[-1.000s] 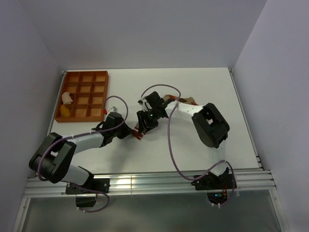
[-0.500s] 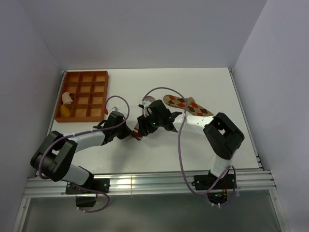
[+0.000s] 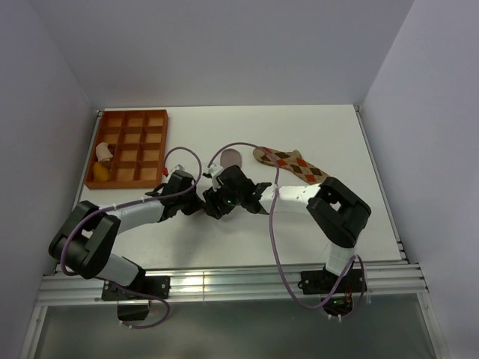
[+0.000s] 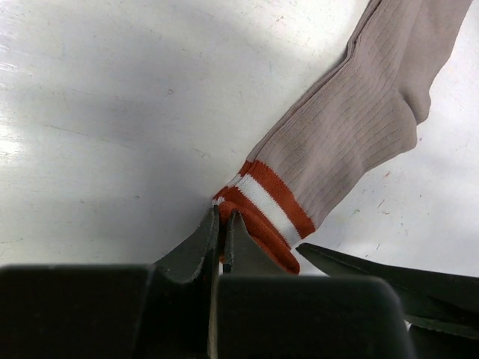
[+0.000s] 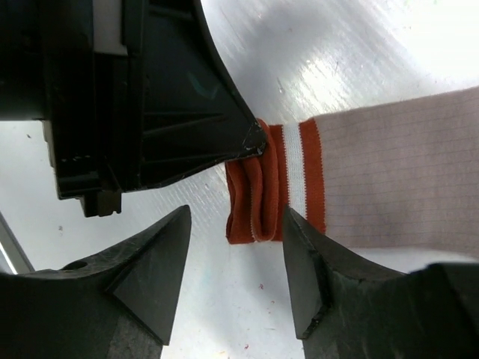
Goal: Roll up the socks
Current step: Roll the sock at the center of the board.
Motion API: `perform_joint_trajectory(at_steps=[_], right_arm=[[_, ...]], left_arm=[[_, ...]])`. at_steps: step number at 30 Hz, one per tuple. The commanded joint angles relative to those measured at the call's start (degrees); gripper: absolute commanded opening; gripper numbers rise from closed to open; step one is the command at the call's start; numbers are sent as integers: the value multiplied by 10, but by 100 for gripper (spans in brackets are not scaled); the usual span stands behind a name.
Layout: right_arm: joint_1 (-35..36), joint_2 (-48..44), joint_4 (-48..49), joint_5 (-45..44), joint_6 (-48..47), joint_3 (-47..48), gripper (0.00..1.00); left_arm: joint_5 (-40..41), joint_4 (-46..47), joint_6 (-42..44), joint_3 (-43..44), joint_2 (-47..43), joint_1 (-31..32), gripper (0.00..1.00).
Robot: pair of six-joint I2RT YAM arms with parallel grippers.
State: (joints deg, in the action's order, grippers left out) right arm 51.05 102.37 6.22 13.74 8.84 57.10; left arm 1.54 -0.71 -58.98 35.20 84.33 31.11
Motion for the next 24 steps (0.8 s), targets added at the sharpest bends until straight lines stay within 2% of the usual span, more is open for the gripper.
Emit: perform_joint_trajectory(at_steps=[1,13,21,23,24], right_arm=[[12,4,22,-34,-5,-7,59],[37,23,-23,-83,4,8,45],[54,45,-42,-118,6,22,42],[55,51,-50,-122,7,31,37],[55,56,-52,-125,8,33,30]], left_arm=[[10,-14,7,21,6,3,0],[7,-40,-4,40,14,3,0],[14,-48,-10,46,16,3,0],[13,-48,-12,46,16,3,0],[13,-48,-13,44,17,3,0]])
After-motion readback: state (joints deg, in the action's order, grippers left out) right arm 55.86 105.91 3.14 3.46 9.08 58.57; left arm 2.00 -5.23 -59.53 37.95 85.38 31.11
